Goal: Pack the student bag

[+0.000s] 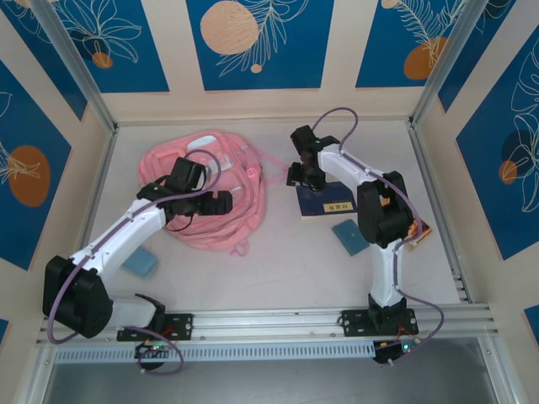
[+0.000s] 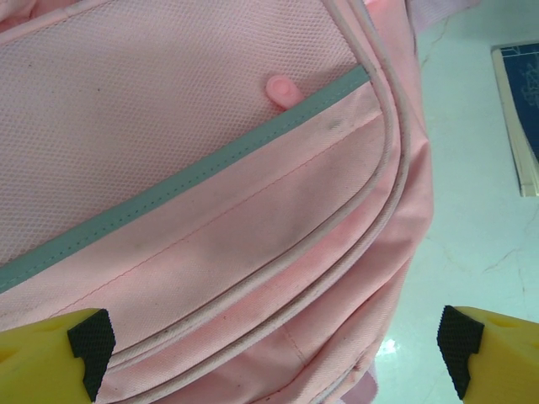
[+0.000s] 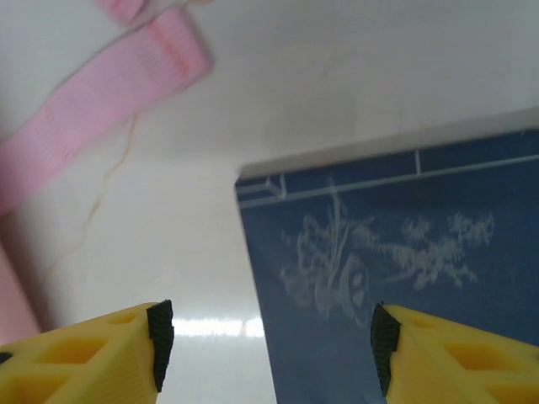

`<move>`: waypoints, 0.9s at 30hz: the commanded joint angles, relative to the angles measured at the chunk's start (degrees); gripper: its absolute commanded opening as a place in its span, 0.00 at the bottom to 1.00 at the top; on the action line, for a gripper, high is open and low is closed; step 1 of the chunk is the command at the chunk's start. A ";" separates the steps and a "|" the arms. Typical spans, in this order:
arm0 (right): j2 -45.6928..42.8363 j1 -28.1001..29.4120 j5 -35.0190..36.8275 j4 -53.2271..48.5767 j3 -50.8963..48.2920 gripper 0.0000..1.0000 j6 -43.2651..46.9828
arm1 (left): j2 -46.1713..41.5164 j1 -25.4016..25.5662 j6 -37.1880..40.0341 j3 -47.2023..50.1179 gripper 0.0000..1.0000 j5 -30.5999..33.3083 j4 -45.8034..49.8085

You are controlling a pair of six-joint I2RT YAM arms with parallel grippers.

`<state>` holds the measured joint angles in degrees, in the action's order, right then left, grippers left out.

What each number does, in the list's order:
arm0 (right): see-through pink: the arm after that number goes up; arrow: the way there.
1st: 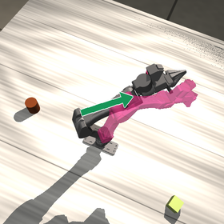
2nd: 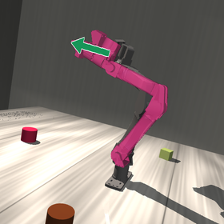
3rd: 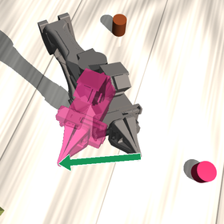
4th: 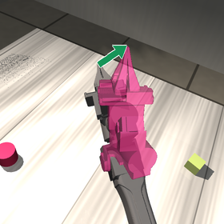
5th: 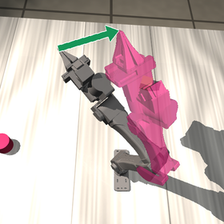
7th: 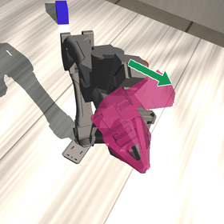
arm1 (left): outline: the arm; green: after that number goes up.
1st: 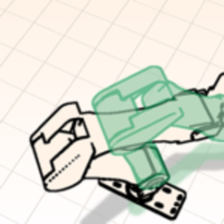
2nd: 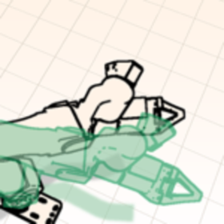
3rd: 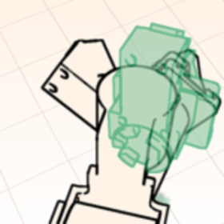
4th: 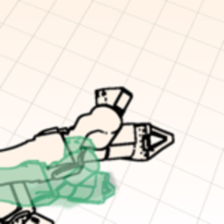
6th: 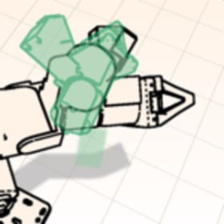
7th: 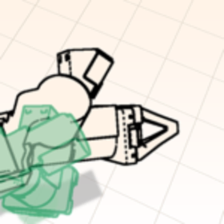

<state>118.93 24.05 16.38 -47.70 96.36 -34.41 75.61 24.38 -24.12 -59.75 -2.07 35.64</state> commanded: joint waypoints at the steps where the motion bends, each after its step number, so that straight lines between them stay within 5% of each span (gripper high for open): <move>1: 3.59 -0.10 5.76 -5.45 6.02 0.64 -10.00 | 0.50 -0.56 0.03 -1.52 1.00 -2.49 1.53; 7: 10.45 -0.14 11.36 -11.49 13.59 0.63 -16.24 | 1.98 -0.56 -0.03 -1.24 1.00 -4.29 1.54; 13: 14.43 -0.10 9.38 -13.99 15.69 0.63 -15.24 | 3.04 -0.56 0.15 -1.46 1.00 -5.52 0.94; 21: 12.66 0.71 7.55 -12.42 8.08 0.60 -11.79 | 4.96 -0.48 0.45 -2.83 1.00 -7.13 -0.20; 27: 6.94 3.36 -0.93 -6.12 -5.91 0.58 -7.39 | 6.03 -0.48 0.83 -3.56 1.00 -7.44 -0.22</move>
<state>125.67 25.36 24.40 -53.30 97.36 -43.86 80.97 24.38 -23.90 -61.34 -8.05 35.59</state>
